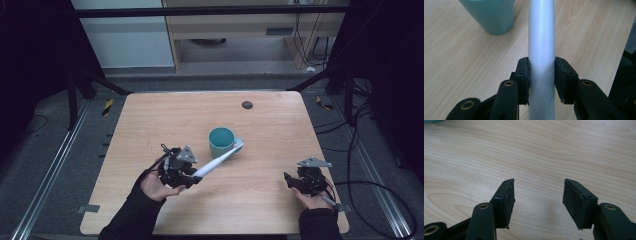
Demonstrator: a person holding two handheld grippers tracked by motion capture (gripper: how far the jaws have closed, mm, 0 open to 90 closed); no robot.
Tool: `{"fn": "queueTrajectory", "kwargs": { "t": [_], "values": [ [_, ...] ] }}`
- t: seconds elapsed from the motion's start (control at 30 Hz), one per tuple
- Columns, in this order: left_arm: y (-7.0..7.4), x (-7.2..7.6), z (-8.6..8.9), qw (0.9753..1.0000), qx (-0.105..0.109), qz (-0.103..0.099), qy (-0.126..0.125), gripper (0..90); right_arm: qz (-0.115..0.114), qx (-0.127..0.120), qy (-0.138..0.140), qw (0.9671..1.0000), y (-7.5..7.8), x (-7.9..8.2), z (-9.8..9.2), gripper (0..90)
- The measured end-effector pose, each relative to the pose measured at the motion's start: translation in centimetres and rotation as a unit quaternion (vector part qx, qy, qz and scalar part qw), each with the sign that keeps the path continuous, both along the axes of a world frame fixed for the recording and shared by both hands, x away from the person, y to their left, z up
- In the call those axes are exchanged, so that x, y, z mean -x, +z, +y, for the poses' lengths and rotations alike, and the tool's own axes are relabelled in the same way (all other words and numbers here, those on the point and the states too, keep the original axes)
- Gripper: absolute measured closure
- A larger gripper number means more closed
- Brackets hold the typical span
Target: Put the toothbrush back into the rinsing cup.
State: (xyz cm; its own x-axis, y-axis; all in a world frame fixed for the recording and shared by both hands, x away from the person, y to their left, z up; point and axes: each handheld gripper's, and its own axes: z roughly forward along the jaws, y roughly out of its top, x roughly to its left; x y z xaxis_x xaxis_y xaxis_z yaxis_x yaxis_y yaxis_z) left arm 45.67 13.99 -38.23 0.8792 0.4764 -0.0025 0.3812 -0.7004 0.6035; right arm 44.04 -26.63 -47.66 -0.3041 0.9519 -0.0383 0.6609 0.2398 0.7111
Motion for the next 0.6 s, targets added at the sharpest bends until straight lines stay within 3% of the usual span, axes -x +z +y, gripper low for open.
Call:
{"fn": "queueTrajectory", "kwargs": {
  "t": [0.2, 0.33, 0.6],
  "values": [
    [0.8, -0.3, 1.0, 0.9985, 0.041, -0.02, 0.031, 66.0, -0.004, -0.001, -0.002, 1.0, 0.0, 0.0, 0.0, 41.8],
    [1.0, -0.9, 1.2, 0.9958, 0.067, -0.035, 0.052, 66.1, -0.008, 0.0, 0.0, 1.0, 0.0, 0.0, 0.0, 41.1],
    [1.3, -2.3, 1.9, 0.9917, 0.085, -0.051, 0.083, 66.1, -0.013, -0.005, -0.002, 0.9999, 0.0, 0.0, 0.1, 38.7]
  ]
}}
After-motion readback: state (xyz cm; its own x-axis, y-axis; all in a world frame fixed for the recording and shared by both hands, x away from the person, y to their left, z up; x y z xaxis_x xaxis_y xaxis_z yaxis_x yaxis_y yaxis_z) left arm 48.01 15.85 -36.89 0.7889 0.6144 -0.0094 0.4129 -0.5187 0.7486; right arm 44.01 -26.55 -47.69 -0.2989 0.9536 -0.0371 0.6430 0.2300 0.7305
